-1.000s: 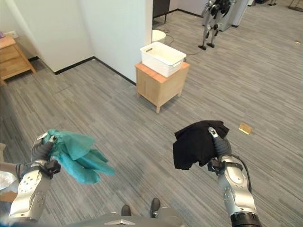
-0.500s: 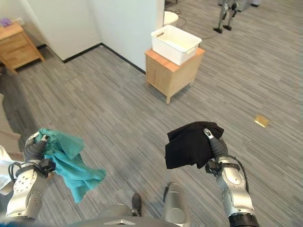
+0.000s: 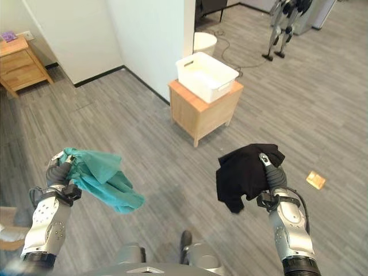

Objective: Pick up bed clothes into laundry basket.

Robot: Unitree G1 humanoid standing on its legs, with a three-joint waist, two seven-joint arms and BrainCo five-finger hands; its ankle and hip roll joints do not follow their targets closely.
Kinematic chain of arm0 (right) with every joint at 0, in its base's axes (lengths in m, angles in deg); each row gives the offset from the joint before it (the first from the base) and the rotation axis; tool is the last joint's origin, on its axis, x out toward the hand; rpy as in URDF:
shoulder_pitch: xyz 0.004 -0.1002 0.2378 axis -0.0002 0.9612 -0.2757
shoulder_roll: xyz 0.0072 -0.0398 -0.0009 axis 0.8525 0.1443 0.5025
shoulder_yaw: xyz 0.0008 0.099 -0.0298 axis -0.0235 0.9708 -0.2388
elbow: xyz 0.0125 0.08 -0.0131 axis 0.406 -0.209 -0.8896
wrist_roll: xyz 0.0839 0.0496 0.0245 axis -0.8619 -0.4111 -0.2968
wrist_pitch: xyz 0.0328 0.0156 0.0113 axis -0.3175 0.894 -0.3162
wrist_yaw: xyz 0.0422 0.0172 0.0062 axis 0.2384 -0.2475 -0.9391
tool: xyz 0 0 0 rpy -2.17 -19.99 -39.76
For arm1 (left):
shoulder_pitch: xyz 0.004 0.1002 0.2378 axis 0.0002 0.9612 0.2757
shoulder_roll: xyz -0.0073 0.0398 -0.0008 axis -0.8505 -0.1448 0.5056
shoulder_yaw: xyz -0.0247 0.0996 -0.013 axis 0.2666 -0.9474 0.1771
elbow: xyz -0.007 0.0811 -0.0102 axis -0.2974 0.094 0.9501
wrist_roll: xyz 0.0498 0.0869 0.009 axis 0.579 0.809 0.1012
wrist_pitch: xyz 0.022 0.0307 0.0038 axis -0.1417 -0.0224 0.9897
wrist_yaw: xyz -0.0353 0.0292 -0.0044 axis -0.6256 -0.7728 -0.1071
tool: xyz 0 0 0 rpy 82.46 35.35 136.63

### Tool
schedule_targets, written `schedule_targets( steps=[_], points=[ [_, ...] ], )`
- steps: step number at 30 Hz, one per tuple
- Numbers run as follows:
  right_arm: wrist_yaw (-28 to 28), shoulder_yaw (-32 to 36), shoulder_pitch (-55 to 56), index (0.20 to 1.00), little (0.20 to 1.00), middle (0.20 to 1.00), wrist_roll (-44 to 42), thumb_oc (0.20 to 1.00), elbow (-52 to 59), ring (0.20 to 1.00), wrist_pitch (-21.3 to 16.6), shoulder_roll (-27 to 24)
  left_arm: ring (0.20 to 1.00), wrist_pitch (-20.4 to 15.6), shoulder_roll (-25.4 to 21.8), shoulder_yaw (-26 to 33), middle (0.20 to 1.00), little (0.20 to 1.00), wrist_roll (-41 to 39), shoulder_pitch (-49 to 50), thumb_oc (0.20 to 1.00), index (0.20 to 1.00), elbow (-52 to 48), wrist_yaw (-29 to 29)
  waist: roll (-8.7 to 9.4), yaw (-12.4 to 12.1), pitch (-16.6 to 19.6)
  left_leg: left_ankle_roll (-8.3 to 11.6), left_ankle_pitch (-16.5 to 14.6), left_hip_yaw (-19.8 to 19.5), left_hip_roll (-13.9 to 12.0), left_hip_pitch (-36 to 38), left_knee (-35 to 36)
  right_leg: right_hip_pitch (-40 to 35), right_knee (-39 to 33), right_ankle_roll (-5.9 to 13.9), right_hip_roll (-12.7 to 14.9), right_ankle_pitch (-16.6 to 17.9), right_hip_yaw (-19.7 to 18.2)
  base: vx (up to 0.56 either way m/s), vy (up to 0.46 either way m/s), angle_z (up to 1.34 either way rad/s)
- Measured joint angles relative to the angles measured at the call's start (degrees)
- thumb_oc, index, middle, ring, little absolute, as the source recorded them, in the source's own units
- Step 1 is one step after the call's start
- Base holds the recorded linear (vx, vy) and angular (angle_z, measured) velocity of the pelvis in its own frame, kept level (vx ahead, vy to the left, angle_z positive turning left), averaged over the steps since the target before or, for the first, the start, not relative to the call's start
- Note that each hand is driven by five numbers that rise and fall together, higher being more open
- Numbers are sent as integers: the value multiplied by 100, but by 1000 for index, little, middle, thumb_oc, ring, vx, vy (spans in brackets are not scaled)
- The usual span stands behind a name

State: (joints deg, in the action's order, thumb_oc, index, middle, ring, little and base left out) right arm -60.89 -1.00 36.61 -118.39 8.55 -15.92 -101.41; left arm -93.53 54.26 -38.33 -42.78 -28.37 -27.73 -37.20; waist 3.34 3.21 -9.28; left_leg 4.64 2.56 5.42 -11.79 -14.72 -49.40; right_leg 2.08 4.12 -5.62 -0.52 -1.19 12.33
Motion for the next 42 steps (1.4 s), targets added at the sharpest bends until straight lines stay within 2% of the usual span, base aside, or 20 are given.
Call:
schedule_targets(
  steps=[1,2,5,8,11,14,20,21,22,24,27,30,31,32,35,37,38,39,40,42],
  points=[
    [133,35,-53,200,200,200,-5,200,-4,200,-7,-2,200,-2,2,-168,200,200,-3,-143,200,200,-2,5,62,-17,-19,-31,-107,631,-241,-70,399,-159,-137,-94,-21,111,48,375,-7,17],
    [171,-4,-158,200,200,200,-74,200,-1,200,-4,1,200,-2,2,-252,200,200,-4,-152,200,200,-30,7,53,-41,-46,14,-140,678,-217,-201,885,-267,-194,9,-45,-5,14,377,-9,9],
    [173,-105,-193,200,200,200,-275,200,94,200,-21,87,200,0,69,-424,200,200,-5,-139,200,200,-29,21,14,-47,-85,69,-135,620,33,-115,2620,-600,-497,21,-135,57,36,256,16,-10],
    [93,-388,-147,200,200,200,-287,200,172,200,8,76,200,0,98,-520,200,200,-8,-71,200,200,0,77,-95,-119,-133,-69,-33,607,488,-161,4273,-1043,-875,221,-362,-87,-191,432,37,-30],
    [-30,-487,-145,200,200,200,-191,200,170,200,48,71,200,0,114,-495,200,200,-8,-52,200,200,61,82,-130,-351,-175,-254,113,19,972,-95,5062,-1285,-974,290,-517,-231,-598,424,30,-61],
    [-44,-462,-122,200,200,200,-102,200,174,200,49,69,200,1,114,-437,200,200,-6,11,200,200,76,79,-82,-368,-250,-403,322,-58,1290,-111,5101,-1576,-972,328,-552,-317,-691,322,61,-53],
    [-42,-324,22,200,200,200,-93,200,204,200,60,44,200,0,130,-332,200,200,-7,33,200,200,73,77,-155,-343,-219,-602,390,504,1327,100,4944,-2113,-970,732,-587,-587,-1084,299,144,-46],
    [-38,-280,77,200,200,200,-88,200,228,200,58,41,200,-1,129,-309,200,200,-5,26,200,200,85,73,-227,-334,-173,-865,469,474,1270,211,4985,-2270,-970,860,-623,-688,-1152,418,269,-30],
    [-19,-284,124,200,200,200,-88,200,210,200,65,96,200,1,148,-277,200,200,-5,-28,200,200,163,57,-112,-300,-122,-1001,564,539,1355,240,4814,-2380,-937,863,-506,-790,-1208,395,270,-33],
    [-71,-280,156,200,200,200,99,200,301,200,67,77,200,-7,190,-288,200,200,-1,-60,200,200,45,55,-88,-345,-81,-1359,239,601,1582,844,5062,-1833,709,1002,-57,-1212,-1086,372,282,-42],
    [-80,-248,180,200,200,200,270,200,610,200,91,16,200,-3,143,-338,200,200,1,-402,200,200,48,32,-133,-246,-109,-1375,142,427,1815,1137,5178,-669,3382,1152,467,-1334,-910,130,136,20],
    [-104,-256,135,200,200,200,353,200,647,200,92,27,200,-6,63,-346,200,200,5,-593,200,200,37,34,-193,-193,-170,-1483,8,285,1827,1408,5191,91,3896,1219,663,-1374,-1086,272,100,32],
    [-98,-247,116,200,200,200,358,200,674,200,92,-27,200,-5,40,-348,200,200,7,-603,200,200,24,30,-349,-136,-309,-1469,-251,38,1734,1629,5210,639,3526,1097,837,-1454,-940,318,10,31],
    [-100,-249,112,200,200,200,357,200,674,200,100,-66,200,-3,31,-342,200,200,6,-583,200,200,6,36,-474,-146,-374,-1352,-196,11,1663,1710,5225,874,2984,1108,883,-1396,-841,169,-23,41],
    [-97,-246,184,200,200,200,357,200,612,200,194,-101,200,-5,-16,-282,200,200,5,-456,200,200,-4,57,-398,-93,-375,-1178,-278,-72,1659,1959,5283,1177,1770,1214,905,-918,-1080,238,-47,43],
    [-66,-223,230,200,200,200,516,200,480,200,195,-332,200,-9,-57,-313,200,200,7,-406,200,200,122,58,-292,71,-344,-1034,-392,-649,1610,2060,5274,949,629,1367,381,-510,-2274,183,-79,107],
    [-66,-102,277,200,200,200,583,200,439,200,213,-382,200,5,-98,-365,200,200,7,-434,200,200,115,79,-207,204,-339,-1000,-373,-828,1630,2105,5301,820,401,1365,326,-309,-2392,148,-91,119],
    [-72,174,335,200,200,200,705,200,429,200,254,-460,200,2,-152,-358,200,200,10,-298,200,200,56,125,74,109,-219,-935,-404,-905,1759,2267,5378,604,-28,1180,392,383,-2128,136,-87,92],
    [-67,324,282,200,200,200,741,200,380,200,227,-489,200,1,-85,-302,200,200,8,-208,200,200,76,119,117,75,-166,-852,-493,-925,1770,2312,5350,431,-223,1214,433,786,-2112,127,-91,43],
    [-68,416,-28,200,200,200,795,200,214,200,218,-916,200,-1,-29,-315,200,200,5,-23,200,200,35,194,-20,77,-125,-712,-575,-907,1604,2311,5340,68,-786,1092,342,997,-1889,69,-75,33]
  ],
)
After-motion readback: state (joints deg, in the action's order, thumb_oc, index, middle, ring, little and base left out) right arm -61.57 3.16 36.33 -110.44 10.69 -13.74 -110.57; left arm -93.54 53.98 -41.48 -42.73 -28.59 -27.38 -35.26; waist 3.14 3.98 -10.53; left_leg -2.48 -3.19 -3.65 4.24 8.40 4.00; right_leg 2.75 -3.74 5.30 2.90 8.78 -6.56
